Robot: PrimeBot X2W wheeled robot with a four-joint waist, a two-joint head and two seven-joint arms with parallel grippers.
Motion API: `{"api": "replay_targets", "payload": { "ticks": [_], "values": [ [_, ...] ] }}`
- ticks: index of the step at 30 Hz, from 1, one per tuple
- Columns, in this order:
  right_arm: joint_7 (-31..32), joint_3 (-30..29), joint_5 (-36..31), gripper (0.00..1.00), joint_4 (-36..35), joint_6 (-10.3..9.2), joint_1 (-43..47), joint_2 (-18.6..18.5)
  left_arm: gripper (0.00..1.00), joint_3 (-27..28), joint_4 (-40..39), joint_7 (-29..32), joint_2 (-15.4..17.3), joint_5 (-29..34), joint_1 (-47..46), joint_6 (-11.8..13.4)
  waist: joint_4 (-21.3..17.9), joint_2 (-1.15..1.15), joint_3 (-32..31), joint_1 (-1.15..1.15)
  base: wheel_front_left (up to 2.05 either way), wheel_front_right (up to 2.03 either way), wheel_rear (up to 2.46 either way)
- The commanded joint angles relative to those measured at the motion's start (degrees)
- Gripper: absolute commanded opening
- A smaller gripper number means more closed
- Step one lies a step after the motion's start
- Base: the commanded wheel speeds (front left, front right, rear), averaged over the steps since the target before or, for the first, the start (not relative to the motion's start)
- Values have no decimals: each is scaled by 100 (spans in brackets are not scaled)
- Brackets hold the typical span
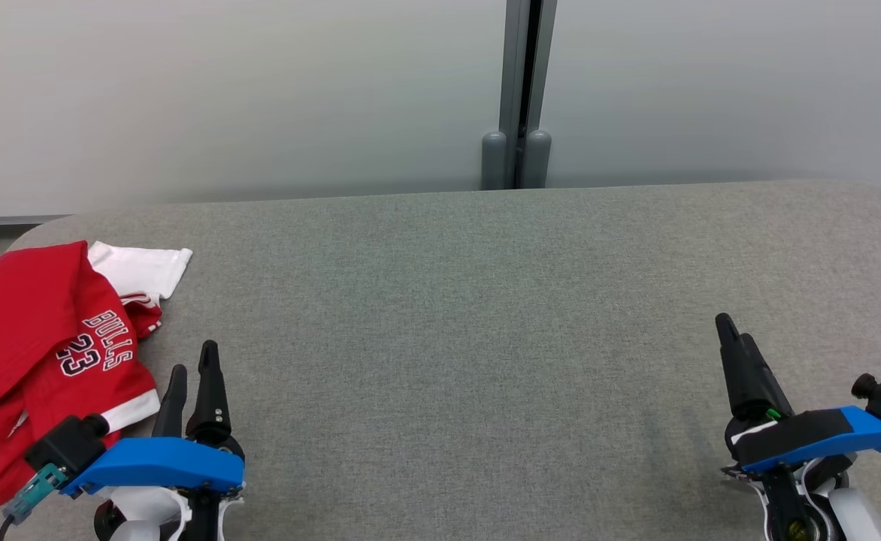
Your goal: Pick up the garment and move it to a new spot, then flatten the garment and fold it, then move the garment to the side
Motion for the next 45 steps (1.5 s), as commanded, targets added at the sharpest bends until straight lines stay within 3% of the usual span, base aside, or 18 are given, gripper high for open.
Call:
{"api": "replay_targets", "payload": {
  "ticks": [1, 22, 45],
  "values": [
    [-50, 33, -180, 100, -30, 10, -157, -63, 100, -26, -34, -52, 39, 190, -171, -9, 1, 0, 1, 0, 0, 0, 0],
    [-400, 177, -1787, 100, 293, 12, -202, -96, 100, -241, 361, -405, 21, 1904, -192, 53, 20, 0, 24, 0, 0, 0, 0],
    [-715, 144, -3288, 100, 495, 13, -167, -23, 100, -177, 567, -718, -58, 3140, -139, 224, 39, 0, 16, 0, 0, 0, 0]
  ]
}}
